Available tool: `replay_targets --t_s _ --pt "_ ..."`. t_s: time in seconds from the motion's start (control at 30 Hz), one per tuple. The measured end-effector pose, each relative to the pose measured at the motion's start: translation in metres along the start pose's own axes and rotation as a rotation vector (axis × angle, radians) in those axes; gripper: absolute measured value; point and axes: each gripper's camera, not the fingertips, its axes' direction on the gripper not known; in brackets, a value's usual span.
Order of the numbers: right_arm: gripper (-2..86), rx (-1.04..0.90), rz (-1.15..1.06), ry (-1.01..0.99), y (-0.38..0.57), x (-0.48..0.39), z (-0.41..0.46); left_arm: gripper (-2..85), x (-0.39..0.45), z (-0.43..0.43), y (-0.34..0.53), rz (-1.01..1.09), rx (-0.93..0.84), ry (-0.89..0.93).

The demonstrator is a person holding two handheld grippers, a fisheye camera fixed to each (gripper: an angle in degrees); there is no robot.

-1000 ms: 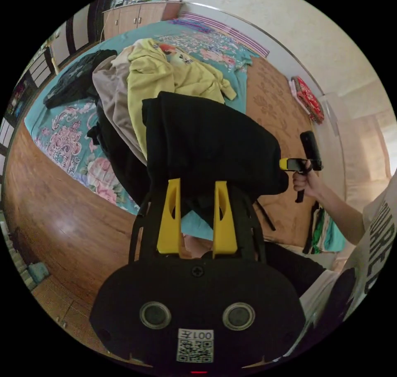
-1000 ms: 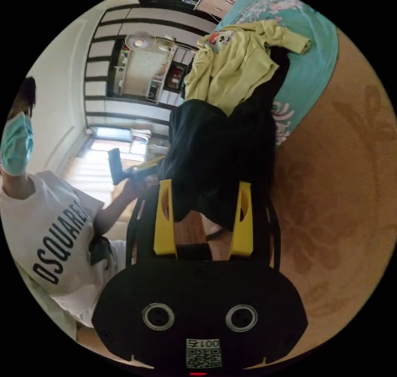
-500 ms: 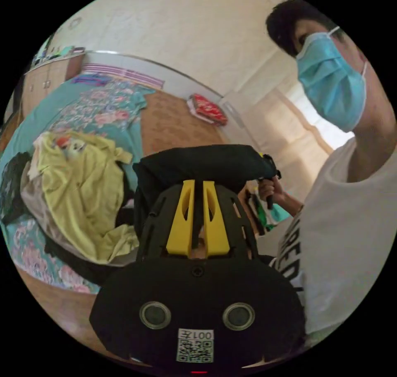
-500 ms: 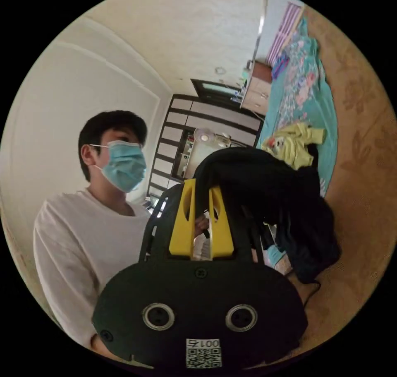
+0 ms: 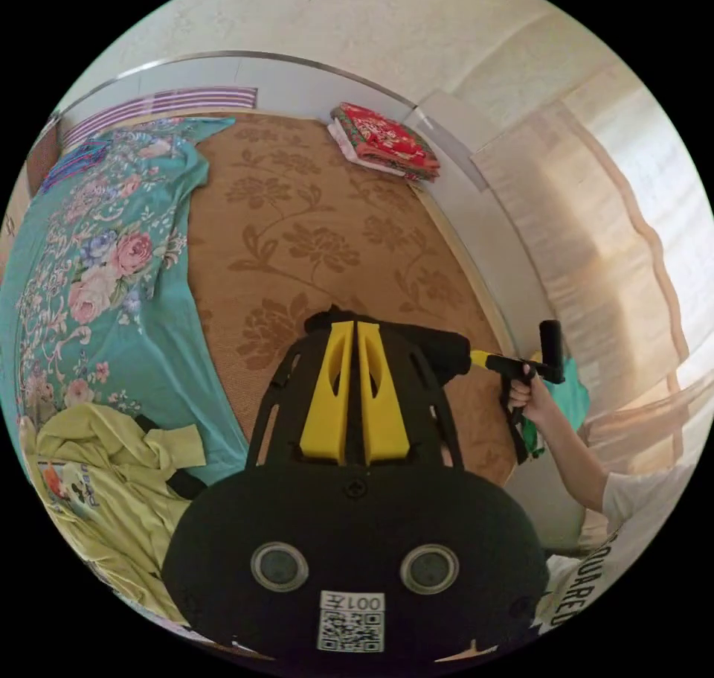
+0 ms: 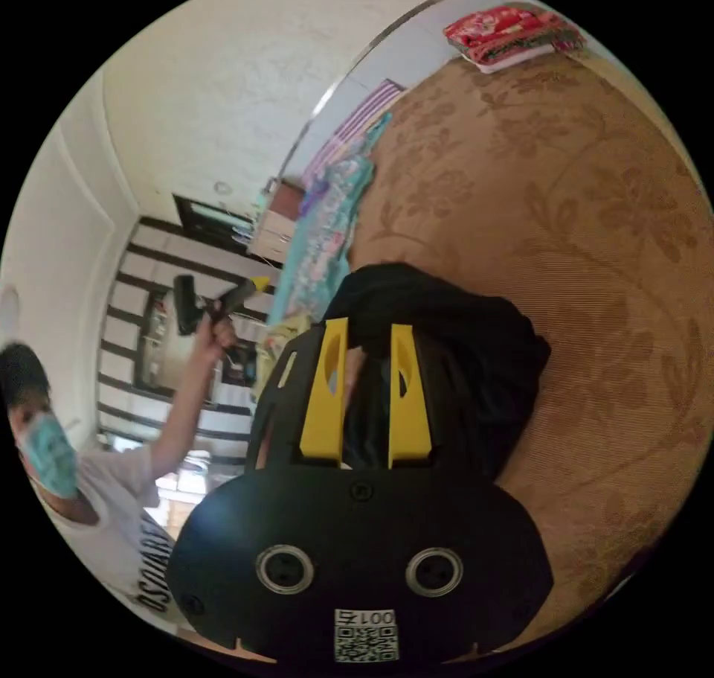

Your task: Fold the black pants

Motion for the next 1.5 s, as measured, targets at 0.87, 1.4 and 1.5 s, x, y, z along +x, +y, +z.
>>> replay_targets --t_s 0.87,1.4,1.5 --pt "1.9 0.052 -0.274 0.277 -0.059 0.063 0.044 6.4 0.058 0.199 0.082 -0.105 -0.369 -0.311" --pt "14.4 -0.23 0.245 0.342 0.276 0.099 0.098 14.1 -0.022 0.195 0.11 -0.172 -0.413 -0.067" --pt "14.9 -0.146 0.336 0.305 0.279 0.104 0.106 13.5 -0.035 0.185 0.115 -0.198 -0.397 -0.062"
